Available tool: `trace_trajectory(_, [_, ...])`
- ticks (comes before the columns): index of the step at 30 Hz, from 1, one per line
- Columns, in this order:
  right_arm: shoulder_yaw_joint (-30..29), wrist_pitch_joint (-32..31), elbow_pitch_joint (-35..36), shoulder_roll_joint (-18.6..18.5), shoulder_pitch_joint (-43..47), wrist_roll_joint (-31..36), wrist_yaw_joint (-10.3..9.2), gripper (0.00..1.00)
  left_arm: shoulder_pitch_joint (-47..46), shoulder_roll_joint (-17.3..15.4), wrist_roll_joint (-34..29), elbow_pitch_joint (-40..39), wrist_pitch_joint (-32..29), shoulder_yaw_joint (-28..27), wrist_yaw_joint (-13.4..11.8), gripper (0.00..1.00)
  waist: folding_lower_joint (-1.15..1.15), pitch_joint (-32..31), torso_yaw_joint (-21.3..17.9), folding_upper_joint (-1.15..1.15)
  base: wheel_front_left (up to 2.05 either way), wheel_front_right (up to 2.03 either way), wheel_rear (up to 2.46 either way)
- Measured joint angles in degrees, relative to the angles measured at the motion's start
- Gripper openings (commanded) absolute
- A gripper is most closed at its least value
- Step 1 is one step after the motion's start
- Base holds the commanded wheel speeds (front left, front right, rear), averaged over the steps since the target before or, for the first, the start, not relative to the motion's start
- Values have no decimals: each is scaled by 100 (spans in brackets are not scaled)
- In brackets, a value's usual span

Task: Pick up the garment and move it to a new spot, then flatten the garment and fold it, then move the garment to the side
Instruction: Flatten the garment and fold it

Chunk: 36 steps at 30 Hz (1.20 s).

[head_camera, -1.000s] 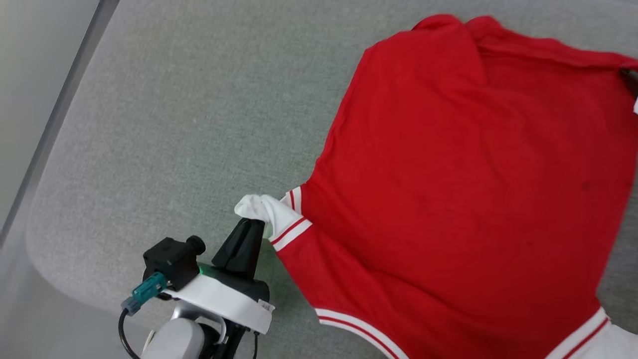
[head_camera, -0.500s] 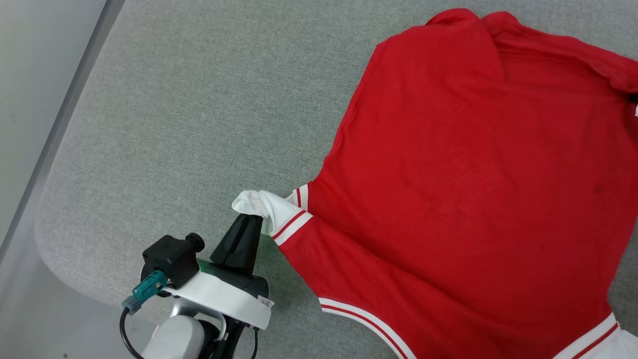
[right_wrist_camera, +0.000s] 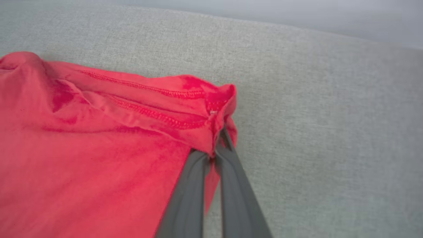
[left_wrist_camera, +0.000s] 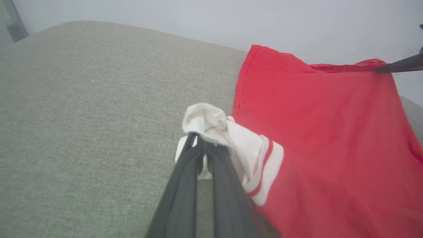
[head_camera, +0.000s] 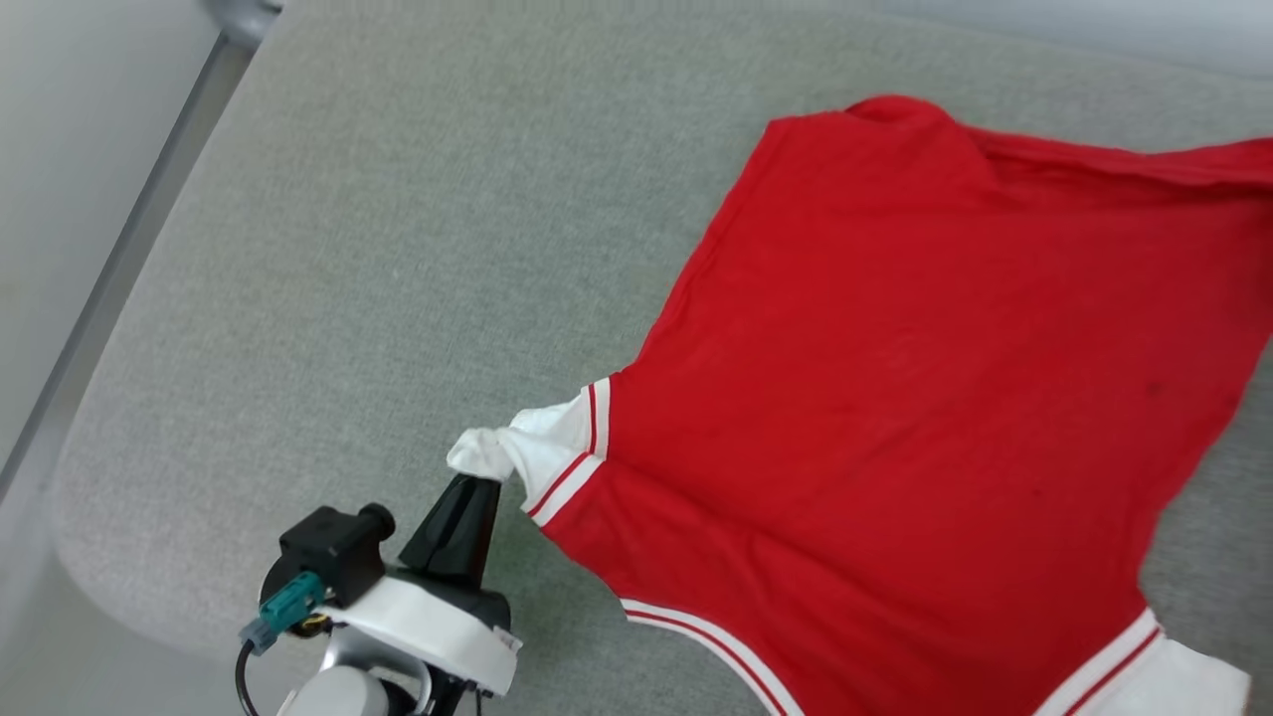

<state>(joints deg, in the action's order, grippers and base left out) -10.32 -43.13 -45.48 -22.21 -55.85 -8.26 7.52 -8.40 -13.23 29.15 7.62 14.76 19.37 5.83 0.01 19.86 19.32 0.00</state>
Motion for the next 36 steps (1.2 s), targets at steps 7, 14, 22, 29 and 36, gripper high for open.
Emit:
trace_trajectory(7, [224,57,1414,-274,1555,-850,0,0,318,-187,-13,-60,-212,-44,-177,0,0,-569,-400,0,0,0,0])
trace_trajectory(14, [-508,22,3116,-87,3824,-1222,-1,0,665,-407,30,-177,-505,-96,-341,0,-1,-1095,-882,0,0,0,0])
trace_trajectory(22, [-1469,134,4445,1151,6173,-1238,-1,0,911,-501,140,-191,-699,-97,-397,0,-1,-1472,-1270,0,0,0,0])
trace_trajectory(29, [-1644,339,4773,1873,7312,-1258,-1,0,1053,-579,237,-73,-808,-82,-390,0,-1,-1659,-1436,0,0,0,0])
trace_trajectory(36, [-1376,1559,4057,1936,7486,-1750,-2,100,1055,-627,244,-33,-854,-54,-381,0,-2,-1721,-1495,0,0,0,0])
